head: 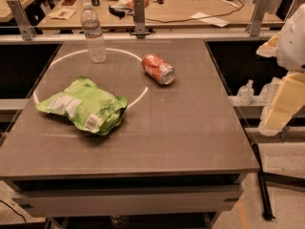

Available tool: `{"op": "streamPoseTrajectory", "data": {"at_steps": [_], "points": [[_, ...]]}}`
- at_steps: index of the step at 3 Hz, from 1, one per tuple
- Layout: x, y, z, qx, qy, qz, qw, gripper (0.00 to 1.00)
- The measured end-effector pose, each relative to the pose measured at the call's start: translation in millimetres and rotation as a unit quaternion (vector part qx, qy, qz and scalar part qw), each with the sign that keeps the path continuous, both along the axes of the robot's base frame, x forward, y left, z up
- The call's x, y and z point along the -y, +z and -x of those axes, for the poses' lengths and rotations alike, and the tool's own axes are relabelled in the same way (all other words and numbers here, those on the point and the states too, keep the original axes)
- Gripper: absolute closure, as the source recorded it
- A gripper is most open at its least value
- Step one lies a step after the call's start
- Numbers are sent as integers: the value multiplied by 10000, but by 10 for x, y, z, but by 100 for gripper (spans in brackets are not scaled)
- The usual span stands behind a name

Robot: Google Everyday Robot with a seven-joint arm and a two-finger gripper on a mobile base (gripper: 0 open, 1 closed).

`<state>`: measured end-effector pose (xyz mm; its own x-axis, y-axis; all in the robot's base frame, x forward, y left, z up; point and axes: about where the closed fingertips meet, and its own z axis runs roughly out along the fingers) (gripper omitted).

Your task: Place coke can upright

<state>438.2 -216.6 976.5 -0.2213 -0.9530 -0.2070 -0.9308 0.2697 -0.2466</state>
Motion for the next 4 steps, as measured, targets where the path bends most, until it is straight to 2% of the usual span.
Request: {"op": "streamPoseTrajectory", "data": {"at_steps": [1,2,3,4], "points": [[0,0,0,1,0,0,10000,0],[-7,36,-70,-96,-271,-277,9992,0],[31,24,-223,-494,-896,-874,9909,0],[15,6,-376,-852,-1649,-1229,9749,0]]}}
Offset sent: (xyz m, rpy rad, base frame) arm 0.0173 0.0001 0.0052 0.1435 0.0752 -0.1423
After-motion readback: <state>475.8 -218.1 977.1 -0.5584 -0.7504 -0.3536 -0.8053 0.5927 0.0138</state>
